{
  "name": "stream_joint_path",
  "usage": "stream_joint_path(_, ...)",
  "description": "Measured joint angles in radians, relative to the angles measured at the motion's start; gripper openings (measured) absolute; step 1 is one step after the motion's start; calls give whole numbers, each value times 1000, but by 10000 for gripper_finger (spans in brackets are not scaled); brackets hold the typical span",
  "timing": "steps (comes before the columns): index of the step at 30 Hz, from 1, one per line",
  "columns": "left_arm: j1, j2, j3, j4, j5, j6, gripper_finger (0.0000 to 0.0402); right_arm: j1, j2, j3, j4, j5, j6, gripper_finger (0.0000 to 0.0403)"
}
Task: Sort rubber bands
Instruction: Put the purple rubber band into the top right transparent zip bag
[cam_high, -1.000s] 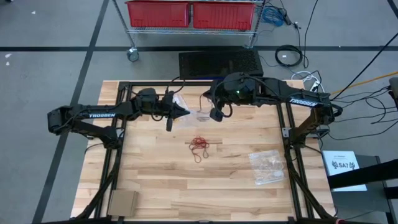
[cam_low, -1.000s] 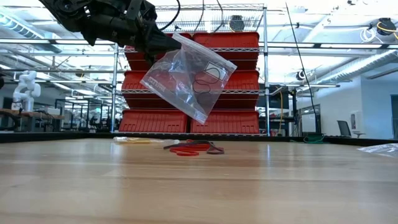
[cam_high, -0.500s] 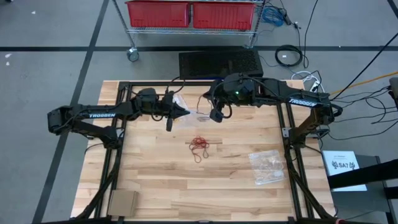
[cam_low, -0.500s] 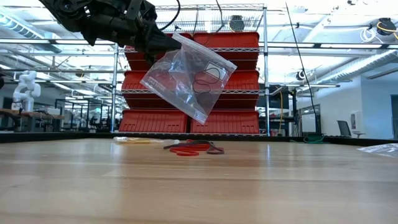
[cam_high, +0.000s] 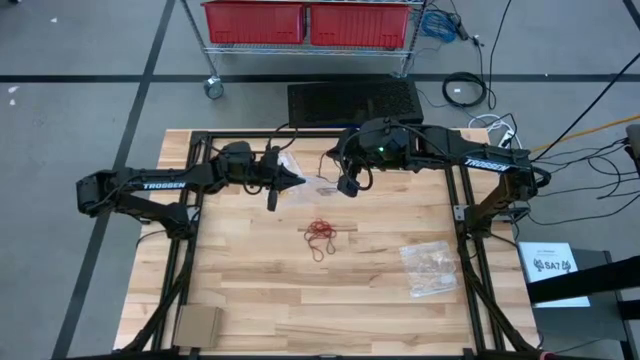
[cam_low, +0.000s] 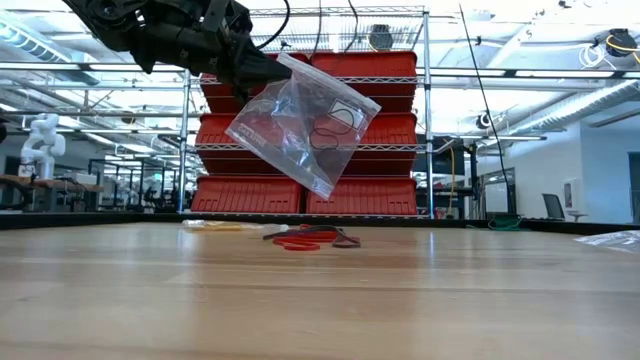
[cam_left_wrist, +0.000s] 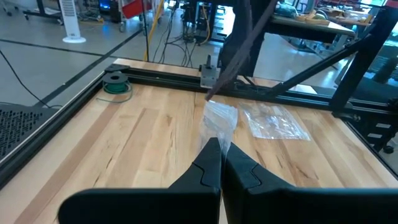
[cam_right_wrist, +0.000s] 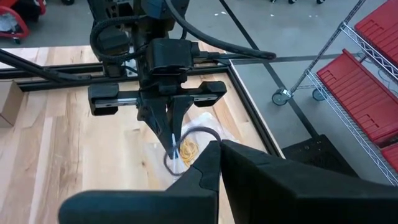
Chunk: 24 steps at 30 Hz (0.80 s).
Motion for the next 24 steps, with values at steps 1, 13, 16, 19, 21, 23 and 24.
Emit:
stream_joint_path(1, 0, 0, 0, 0, 0, 0, 0, 0, 0, 0, 0, 0, 0, 0)
stream_joint_path(13, 0, 0, 0, 0, 0, 0, 0, 13, 0, 0, -2, 1, 3, 0)
stream_joint_path(16, 0, 0, 0, 1, 0, 0, 0, 13, 0, 0, -3, 3, 3, 0)
stream_joint_path(19, 0, 0, 0, 1, 0, 0, 0, 12, 0, 0, -3, 5, 3, 0)
stream_joint_path(21, 0, 0, 0, 1, 0, 0, 0, 13, 0, 0, -3, 5, 3, 0)
stream_joint_path(23, 0, 0, 0, 1, 0, 0, 0, 13, 0, 0, -3, 5, 3, 0)
stream_joint_path(24, 0, 0, 0, 1, 0, 0, 0, 13, 1, 0, -3, 4, 3, 0)
